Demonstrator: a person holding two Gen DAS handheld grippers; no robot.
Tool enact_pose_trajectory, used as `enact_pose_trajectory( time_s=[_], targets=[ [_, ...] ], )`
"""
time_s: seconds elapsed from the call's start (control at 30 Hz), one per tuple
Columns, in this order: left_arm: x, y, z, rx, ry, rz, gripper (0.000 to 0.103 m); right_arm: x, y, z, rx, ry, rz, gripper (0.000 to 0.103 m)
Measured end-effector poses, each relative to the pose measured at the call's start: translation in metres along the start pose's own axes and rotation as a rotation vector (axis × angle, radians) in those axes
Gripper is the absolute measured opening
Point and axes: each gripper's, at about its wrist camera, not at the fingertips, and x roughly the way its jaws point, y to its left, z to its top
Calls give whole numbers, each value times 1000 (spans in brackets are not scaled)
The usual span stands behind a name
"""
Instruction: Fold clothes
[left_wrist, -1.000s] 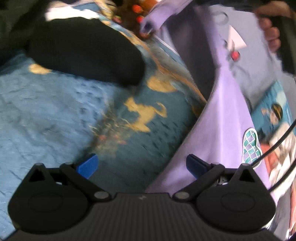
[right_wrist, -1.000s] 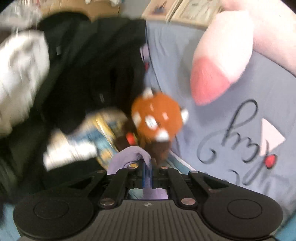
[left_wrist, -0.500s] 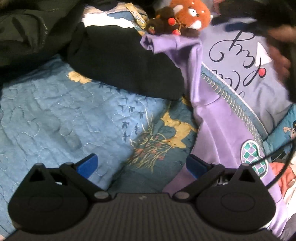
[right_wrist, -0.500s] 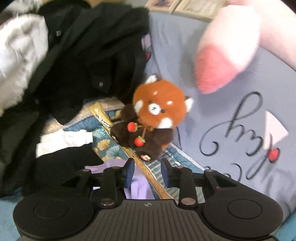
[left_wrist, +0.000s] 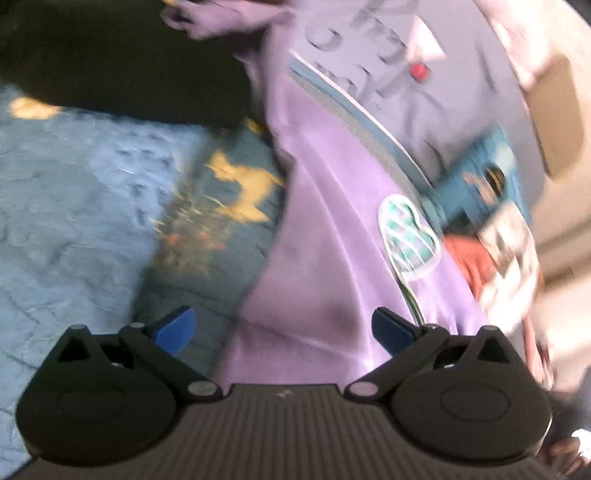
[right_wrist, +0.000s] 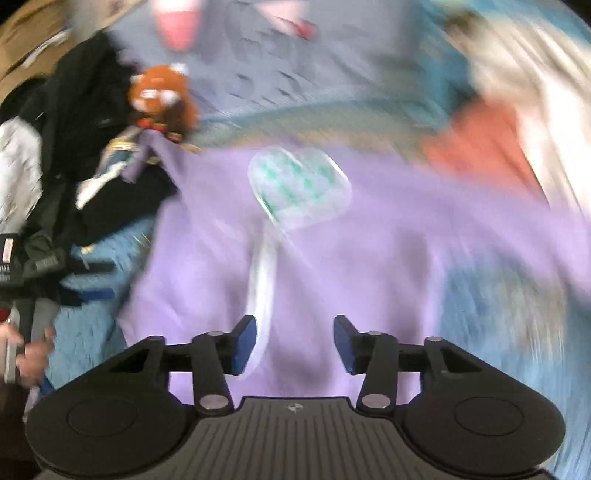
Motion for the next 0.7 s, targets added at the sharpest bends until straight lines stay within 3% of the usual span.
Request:
enact_pose_trajectory(
  time_s=[0.1,0.17,0.3,0.43,0.53,0.63,0.7],
  targets=[
    [10,7,0,13,79,48,103,-4,-24,-49,107,39,-38,51],
    [17,17,-1,5,129,84,103,-1,-31,-66,154,33,-16,51],
    [35,36,-5,-27,224,33,103,7,-43,-91,257,27,2,56],
    [31,34,-4,-47,227,-9,102,9,-54,-104,365,8,12,56],
    [24,29,-5,-63,212,-95,100,10,-65,-111,459,-20,47,58],
    [24,24,-7,-89,219,-175,85,12,-69,-112,491,-29,66,58],
    [29,23,-9,-98,225,-154,79,11,-70,-112,496,-29,71,58]
  ],
)
